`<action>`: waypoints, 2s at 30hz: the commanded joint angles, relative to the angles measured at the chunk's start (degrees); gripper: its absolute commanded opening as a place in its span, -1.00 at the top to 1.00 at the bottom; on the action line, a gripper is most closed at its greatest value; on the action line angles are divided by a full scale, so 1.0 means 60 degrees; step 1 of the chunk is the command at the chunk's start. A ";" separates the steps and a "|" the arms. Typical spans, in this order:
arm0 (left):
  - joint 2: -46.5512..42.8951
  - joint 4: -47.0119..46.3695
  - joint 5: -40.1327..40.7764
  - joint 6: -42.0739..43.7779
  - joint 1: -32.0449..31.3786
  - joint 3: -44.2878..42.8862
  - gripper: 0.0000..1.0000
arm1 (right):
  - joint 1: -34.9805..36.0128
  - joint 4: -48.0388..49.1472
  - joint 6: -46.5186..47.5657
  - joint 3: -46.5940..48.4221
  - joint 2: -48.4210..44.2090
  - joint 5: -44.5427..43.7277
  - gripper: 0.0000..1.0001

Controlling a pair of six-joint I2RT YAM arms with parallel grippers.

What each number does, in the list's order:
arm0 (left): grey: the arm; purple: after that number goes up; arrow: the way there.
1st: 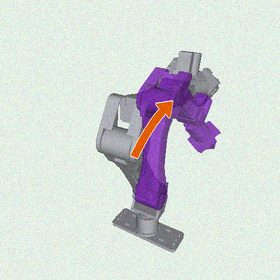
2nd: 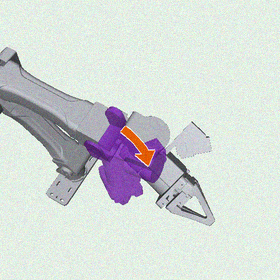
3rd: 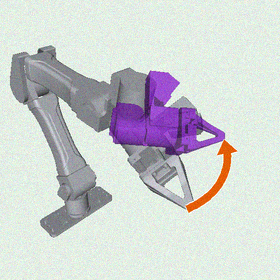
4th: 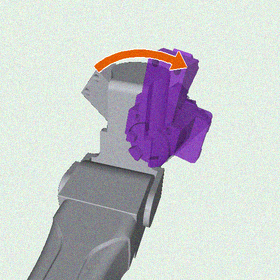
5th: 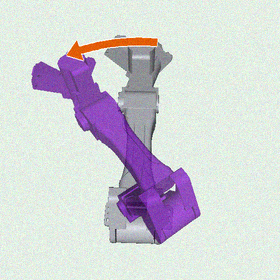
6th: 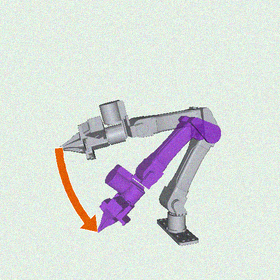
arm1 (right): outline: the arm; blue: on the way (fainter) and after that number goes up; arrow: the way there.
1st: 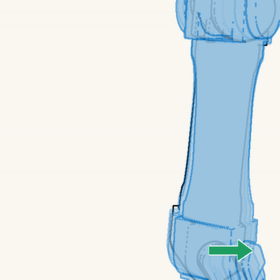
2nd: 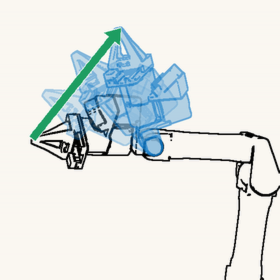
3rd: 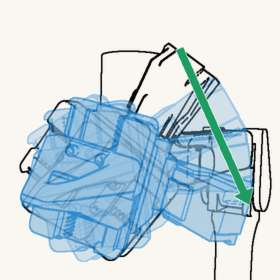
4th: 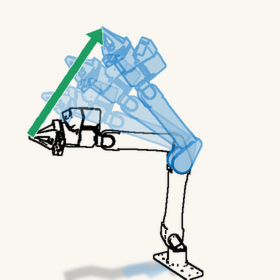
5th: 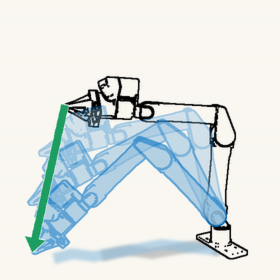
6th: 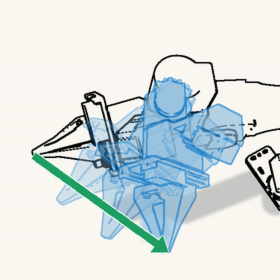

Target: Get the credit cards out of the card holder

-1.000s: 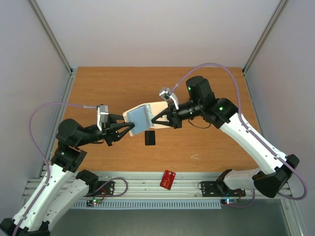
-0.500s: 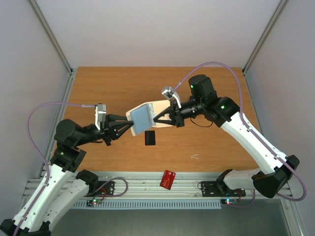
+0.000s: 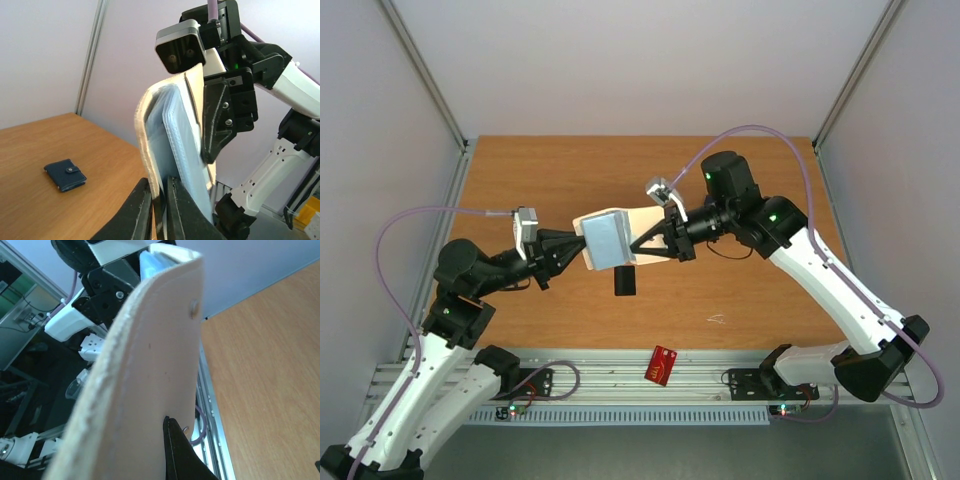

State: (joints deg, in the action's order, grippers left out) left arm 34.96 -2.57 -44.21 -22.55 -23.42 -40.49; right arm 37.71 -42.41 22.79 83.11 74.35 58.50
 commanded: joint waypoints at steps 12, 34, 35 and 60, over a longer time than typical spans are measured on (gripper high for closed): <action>0.0167 -0.0452 0.0116 -0.0161 -0.0360 0.0121 0.40 | 0.0670 0.2147 -0.0795 0.0727 0.1353 0.0355 0.95; 0.0231 0.0567 0.0851 0.0857 -0.0301 0.0337 0.71 | 0.0904 0.2231 -0.0535 0.0819 0.1511 0.1319 0.95; 0.0226 0.0586 0.0844 0.0865 -0.0301 0.0318 0.84 | 0.0899 0.2216 -0.0466 0.0792 0.1510 0.1261 0.94; 0.0245 0.4520 0.2053 0.4013 -0.0203 -0.1143 0.99 | 0.0052 0.1961 -0.0067 -0.0908 0.0607 -0.2750 -0.97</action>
State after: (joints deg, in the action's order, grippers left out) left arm 38.92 27.27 -14.70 5.78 -24.99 -44.62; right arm 40.18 -34.92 21.74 78.04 80.60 38.46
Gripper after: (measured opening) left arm 0.056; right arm 0.985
